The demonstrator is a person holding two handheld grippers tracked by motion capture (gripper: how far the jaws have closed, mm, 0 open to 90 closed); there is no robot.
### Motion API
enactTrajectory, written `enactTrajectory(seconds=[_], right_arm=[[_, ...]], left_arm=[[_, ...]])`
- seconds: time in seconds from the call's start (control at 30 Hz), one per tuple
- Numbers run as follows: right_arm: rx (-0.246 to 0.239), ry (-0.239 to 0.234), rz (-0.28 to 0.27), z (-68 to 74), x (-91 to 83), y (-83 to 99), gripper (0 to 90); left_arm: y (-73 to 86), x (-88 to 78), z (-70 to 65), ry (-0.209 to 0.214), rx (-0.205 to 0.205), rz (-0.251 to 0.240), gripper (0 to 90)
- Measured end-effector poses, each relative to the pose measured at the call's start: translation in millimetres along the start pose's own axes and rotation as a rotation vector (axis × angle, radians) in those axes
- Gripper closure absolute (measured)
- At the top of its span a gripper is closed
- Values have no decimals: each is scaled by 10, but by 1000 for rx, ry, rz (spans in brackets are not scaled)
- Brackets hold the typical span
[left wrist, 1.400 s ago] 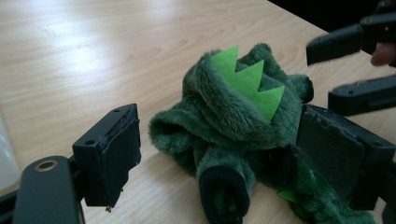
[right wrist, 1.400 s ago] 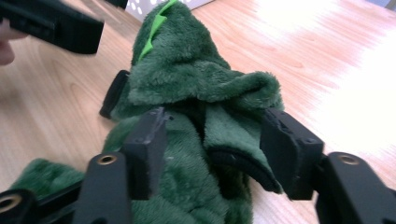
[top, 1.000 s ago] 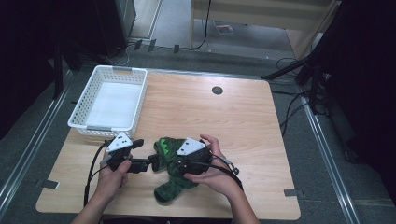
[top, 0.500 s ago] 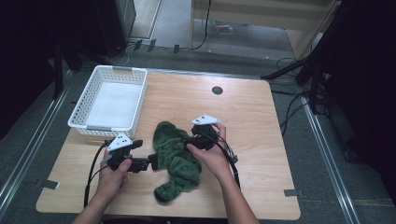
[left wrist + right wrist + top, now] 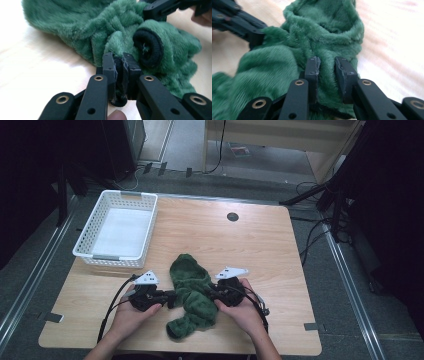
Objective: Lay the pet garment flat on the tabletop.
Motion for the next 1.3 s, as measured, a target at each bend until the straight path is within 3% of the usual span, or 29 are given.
enactTrajectory(seconds=[0.1, 0.17, 0.23, 0.3, 0.33, 0.4, 0.47, 0.53, 0.6, 0.67, 0.73, 0.8, 0.87, 1.0, 1.07, 1.17, 1.3], right_arm=[[-1, -48, 31, 43, -88, 155, 718], [-24, -85, 45, 91, -149, 227, 622], [-59, -97, 4, 125, -239, 183, 509], [-47, -106, -53, 121, -320, 39, 430], [-16, -105, -111, 83, -364, -153, 430], [-3, -92, -134, 57, -362, -251, 432], [28, -44, -172, -37, -248, -531, 458], [41, -27, -169, -66, -174, -601, 459], [12, 15, -120, -108, 31, -656, 455], [-25, 60, -42, -126, 228, -617, 457], [-70, 76, 19, -99, 352, -545, 487], [-89, 85, 61, -76, 423, -473, 560], [-110, 108, 60, -95, 441, -432, 681], [-47, 124, -24, -213, 331, -443, 862], [-12, 151, -62, -316, 257, -445, 881], [23, 158, -96, -441, 170, -394, 889], [14, 165, -55, -545, 210, -183, 884]], left_arm=[[45, 10, -62, 55, 30, 64, 835], [33, -12, -97, 88, 48, 65, 788], [-40, -63, -86, 89, 50, 9, 673], [-150, -124, -13, 64, 0, -83, 519], [-196, -158, 34, 46, -25, -121, 467], [-260, -201, 138, -22, -70, -173, 454], [-277, -187, 253, -107, -122, -177, 449], [-284, -139, 344, -189, -144, -165, 448], [-292, -84, 417, -258, -148, -148, 441], [-305, -41, 478, -286, -170, -141, 435], [-330, 2, 535, -319, -176, -144, 424], [-354, 69, 571, -337, -173, -138, 435], [-360, 136, 607, -372, -146, -106, 491], [-370, 198, 607, -370, -88, -75, 775], [-395, 181, 601, -363, -70, -87, 873], [-439, 176, 573, -374, -21, -89, 891], [-397, 299, 551, -377, 22, -24, 878]])
Point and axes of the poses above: each handheld gripper's, and its own axes: x roughly forward along the jaws, y roughly out of its underside, z roughly to its left, the point moved 9 cm from there along x, roughly forward along the jaws, and after that the axes turned 10 degrees about y, right-handed, at the moved point
